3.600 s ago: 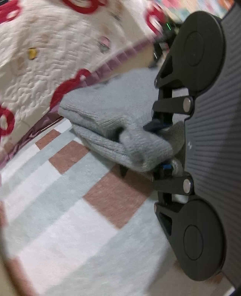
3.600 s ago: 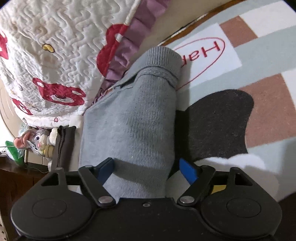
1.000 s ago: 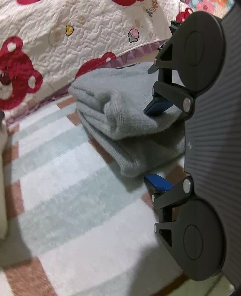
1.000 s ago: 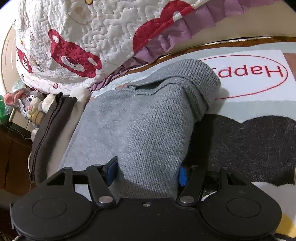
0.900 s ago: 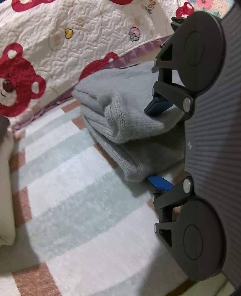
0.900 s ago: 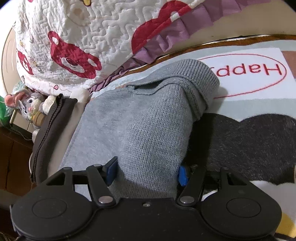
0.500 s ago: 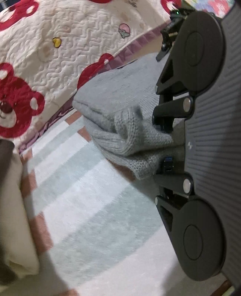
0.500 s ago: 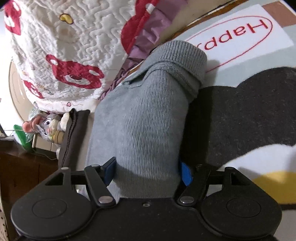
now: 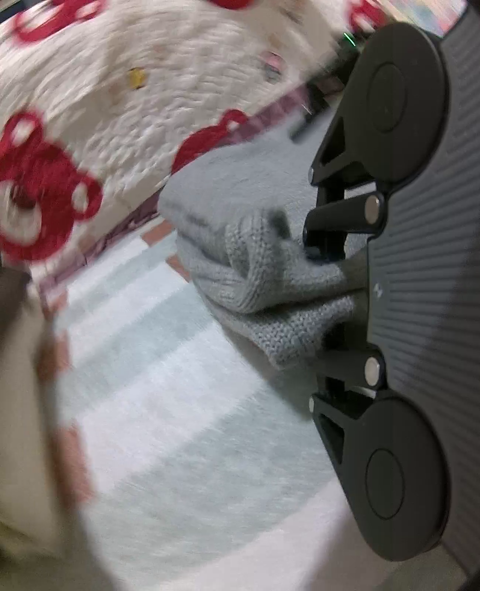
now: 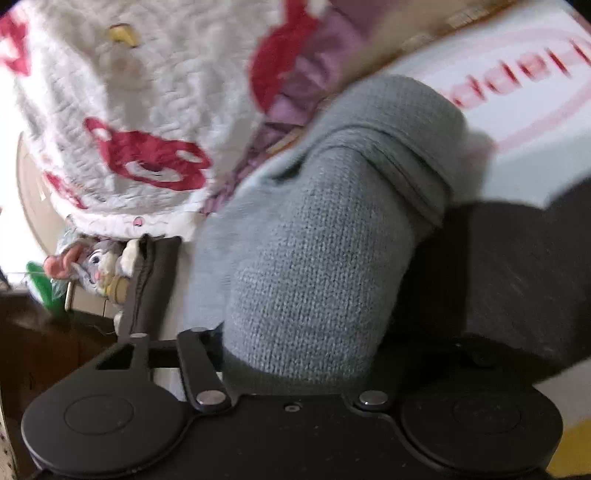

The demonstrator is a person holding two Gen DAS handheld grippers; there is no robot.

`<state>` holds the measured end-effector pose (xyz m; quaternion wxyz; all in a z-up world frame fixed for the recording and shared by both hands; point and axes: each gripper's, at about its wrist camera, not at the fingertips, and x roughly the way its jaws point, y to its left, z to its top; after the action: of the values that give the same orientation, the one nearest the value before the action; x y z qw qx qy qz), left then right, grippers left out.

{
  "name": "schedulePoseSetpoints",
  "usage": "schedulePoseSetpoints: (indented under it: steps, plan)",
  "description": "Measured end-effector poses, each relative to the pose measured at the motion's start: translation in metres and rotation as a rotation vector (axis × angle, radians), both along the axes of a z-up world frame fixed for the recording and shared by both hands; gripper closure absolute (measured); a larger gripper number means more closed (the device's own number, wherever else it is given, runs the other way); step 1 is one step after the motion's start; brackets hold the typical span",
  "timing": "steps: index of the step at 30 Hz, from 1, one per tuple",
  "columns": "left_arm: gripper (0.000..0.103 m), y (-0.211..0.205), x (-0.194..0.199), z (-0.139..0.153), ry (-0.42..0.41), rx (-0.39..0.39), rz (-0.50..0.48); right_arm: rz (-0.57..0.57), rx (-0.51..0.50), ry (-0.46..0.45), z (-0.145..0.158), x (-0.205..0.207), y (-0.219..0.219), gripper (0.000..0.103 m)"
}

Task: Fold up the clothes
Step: 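Grip the folded grey sweater bundle firmly with both grippers, then lift the folded sweater with both grippers and carry it toward the clothes stack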

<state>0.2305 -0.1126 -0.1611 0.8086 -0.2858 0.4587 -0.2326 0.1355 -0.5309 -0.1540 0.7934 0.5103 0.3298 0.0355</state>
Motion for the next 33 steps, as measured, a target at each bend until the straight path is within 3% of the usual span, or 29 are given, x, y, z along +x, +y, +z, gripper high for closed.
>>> schedulePoseSetpoints:
  steps: [8,12,19,23,25,27,30,33]
  plan:
    - [0.085,0.012,-0.009,0.087,-0.348,0.057,-0.037,0.033,-0.016,-0.197,0.066,-0.004,0.030,0.044]
    - [0.085,0.039,-0.009,0.127,-0.452,0.050,-0.003,0.095,-0.045,-0.289,0.109,0.014,0.048,0.044]
    - [0.085,0.125,0.011,0.196,-0.562,0.017,0.175,0.299,-0.129,-0.413,0.202,0.103,0.113,0.044]
    - [0.085,0.181,0.030,0.242,-0.657,0.087,0.278,0.393,-0.109,-0.466,0.226,0.167,0.165,0.044]
    - [0.084,0.208,0.050,0.253,-0.649,0.097,0.307,0.440,-0.099,-0.491,0.238,0.200,0.190,0.044]
    - [0.084,0.237,0.084,0.241,-0.565,0.069,0.328,0.481,-0.107,-0.487,0.242,0.234,0.217,0.042]
    - [0.084,0.275,0.124,0.181,-0.419,-0.064,0.414,0.550,-0.270,-0.332,0.193,0.289,0.254,0.040]
    - [0.084,0.294,0.154,0.104,-0.216,-0.119,0.503,0.579,-0.412,-0.191,0.137,0.324,0.280,0.040]
